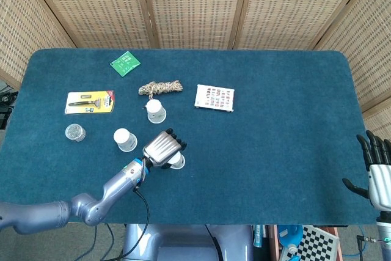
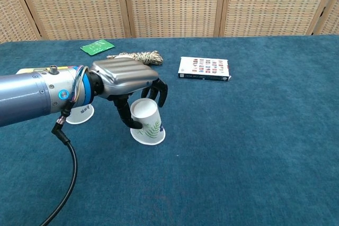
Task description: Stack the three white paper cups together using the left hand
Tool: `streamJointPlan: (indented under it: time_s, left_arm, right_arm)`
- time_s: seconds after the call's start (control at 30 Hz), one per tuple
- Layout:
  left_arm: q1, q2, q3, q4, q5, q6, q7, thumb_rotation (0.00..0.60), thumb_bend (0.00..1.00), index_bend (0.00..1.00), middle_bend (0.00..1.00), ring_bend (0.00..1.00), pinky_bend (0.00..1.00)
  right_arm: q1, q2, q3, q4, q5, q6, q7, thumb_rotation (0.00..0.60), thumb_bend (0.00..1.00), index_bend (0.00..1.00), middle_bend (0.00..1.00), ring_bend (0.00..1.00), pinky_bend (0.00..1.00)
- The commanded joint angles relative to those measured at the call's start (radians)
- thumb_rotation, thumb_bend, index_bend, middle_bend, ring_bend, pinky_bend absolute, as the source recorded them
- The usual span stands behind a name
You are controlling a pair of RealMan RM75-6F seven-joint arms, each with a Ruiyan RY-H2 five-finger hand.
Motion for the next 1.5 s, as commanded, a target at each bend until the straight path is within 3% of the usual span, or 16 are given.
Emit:
streamJointPlan:
  time_s: [0.03,0.27,0.47,0.73,1.23,1.5]
  left_arm:
    - [-0.007,0.014,0.003,-0.027,-0.018,0.024,-0.002,0.600,0.23,0.40,0.53,0.41,0.26]
    - [0.006,0.112,-0.019,-0.124,-0.019,0.098,-0.031,0.600,0.23,0.40,0.53,0.41,0.26]
    - [0.052,0.274,-0.033,-0.229,-0.056,0.158,-0.067,0.600,0.23,0.40,0.53,0.41,0.26]
    - [0.127,0.426,-0.014,-0.259,0.028,0.170,-0.275,0.600,0.23,0.40,0.53,0.41,0.25]
    - [0.158,0.434,0.048,-0.093,0.096,0.128,-0.461,0.600,0.23,0.40,0.51,0.41,0.23]
    - [0.159,0.425,0.062,-0.054,0.114,0.119,-0.501,0.600,0.23,0.40,0.51,0.41,0.23]
  right_arm:
    - [0.001,0.001,0.000,0.002,0.001,-0.003,0.004,0.600,0.00,0.00,0.00,0.00,0.00]
    - [0.002,0.000,-0.003,0.000,-0.002,-0.007,0.000,0.600,0.00,0.00,0.00,0.00,0.00]
    - [0.003,-0.002,-0.007,-0.007,-0.006,-0.011,-0.004,0.600,0.00,0.00,0.00,0.00,0.00]
    - [0.003,0.000,-0.009,-0.012,-0.010,-0.010,0.002,0.600,0.00,0.00,0.00,0.00,0.00]
    - [0.006,0.003,-0.007,-0.013,0.001,-0.022,0.004,0.600,0.00,0.00,0.00,0.00,0.00]
    - [0.005,0.006,-0.005,-0.014,0.004,-0.020,0.009,0.600,0.00,0.00,0.00,0.00,0.00]
